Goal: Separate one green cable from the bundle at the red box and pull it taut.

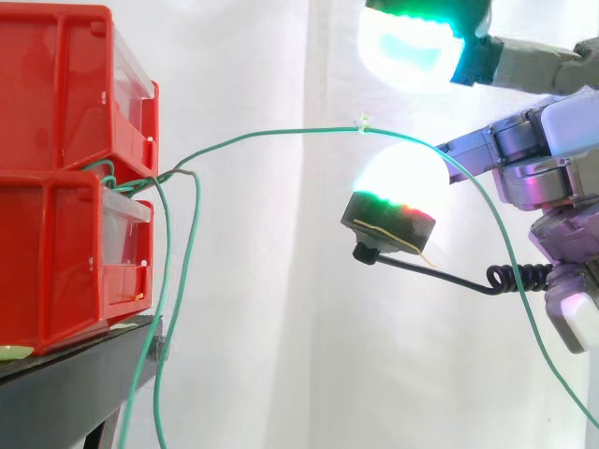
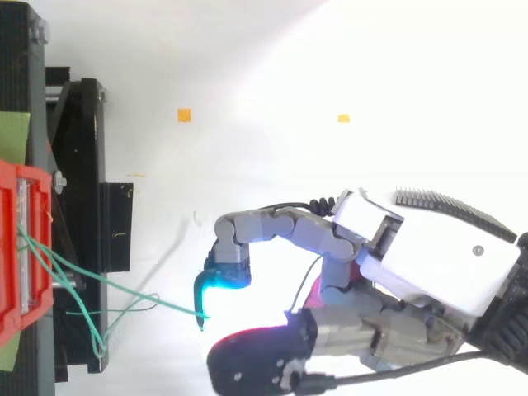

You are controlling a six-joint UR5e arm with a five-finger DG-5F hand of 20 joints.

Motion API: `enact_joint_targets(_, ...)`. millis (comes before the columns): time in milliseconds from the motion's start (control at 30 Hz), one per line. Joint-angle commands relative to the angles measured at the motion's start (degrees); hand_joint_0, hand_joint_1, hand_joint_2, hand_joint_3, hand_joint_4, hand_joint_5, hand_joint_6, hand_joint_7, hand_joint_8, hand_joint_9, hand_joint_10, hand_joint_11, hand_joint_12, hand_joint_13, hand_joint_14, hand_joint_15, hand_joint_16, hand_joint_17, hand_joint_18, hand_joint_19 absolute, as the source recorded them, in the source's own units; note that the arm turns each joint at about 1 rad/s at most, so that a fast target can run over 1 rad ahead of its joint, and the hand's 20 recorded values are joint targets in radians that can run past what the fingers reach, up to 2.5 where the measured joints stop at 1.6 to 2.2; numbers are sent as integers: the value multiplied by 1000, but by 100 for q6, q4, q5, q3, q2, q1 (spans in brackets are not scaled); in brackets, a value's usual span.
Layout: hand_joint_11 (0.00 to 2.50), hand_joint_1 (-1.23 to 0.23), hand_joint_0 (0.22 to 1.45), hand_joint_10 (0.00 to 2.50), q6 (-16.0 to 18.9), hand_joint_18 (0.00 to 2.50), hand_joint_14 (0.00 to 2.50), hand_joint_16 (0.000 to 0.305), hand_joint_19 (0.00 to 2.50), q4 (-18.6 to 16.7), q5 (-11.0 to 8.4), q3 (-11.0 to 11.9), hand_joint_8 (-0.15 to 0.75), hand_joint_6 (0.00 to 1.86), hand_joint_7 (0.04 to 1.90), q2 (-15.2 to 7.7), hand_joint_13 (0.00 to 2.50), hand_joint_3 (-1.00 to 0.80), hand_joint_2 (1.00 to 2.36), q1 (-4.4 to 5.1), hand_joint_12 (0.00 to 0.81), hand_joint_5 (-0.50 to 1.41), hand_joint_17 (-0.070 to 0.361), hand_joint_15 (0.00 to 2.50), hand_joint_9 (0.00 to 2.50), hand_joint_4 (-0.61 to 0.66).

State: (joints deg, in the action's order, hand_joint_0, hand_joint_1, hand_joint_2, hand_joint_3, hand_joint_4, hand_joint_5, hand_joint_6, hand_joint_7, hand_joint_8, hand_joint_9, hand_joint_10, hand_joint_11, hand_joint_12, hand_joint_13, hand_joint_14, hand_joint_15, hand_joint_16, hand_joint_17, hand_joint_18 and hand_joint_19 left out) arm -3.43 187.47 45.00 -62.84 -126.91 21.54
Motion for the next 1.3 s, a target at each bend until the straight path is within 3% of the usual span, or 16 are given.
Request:
enact_joint_targets(0,389,-226,434,2500,0,1602,32,66,0,0,0,0,73,501,1466,0,2500,-500,1000,0,481,144,149,1235,2500,106)
enact_joint_targets(67,377,-238,452,2500,0,1592,31,64,0,0,0,0,62,501,1461,0,2500,-500,1000,0,473,144,145,1257,2500,94)
enact_joint_targets(133,332,-359,508,2500,0,1537,30,59,0,0,0,0,47,501,1460,0,2484,-500,1000,0,439,143,133,1290,2500,83)
enact_joint_targets(467,309,-615,635,2500,9,1502,30,53,0,0,0,0,40,500,1456,0,2463,-500,1000,8,422,141,119,1344,2500,60)
enact_joint_targets(600,320,-701,681,2500,0,1508,31,52,0,0,9,0,38,501,1439,0,2461,-395,1007,0,421,141,118,1365,2500,48)
enact_joint_targets(867,351,-714,692,2500,0,1526,30,52,0,0,9,0,28,501,1440,0,2469,-324,1012,0,425,141,118,1383,2500,40)
enact_joint_targets(967,332,-644,595,2500,0,1531,30,53,3,0,17,0,39,501,1436,0,2475,-500,1000,0,424,141,119,1388,2500,51)
enact_joint_targets(1033,360,-599,487,2500,0,1624,31,59,0,0,17,0,50,501,1432,0,2500,-500,1000,0,454,145,133,1364,2500,70)
enact_joint_targets(1267,392,-506,441,2500,0,1682,32,63,0,18,9,0,56,502,1424,0,2500,-500,1000,8,475,147,141,1338,2500,79)
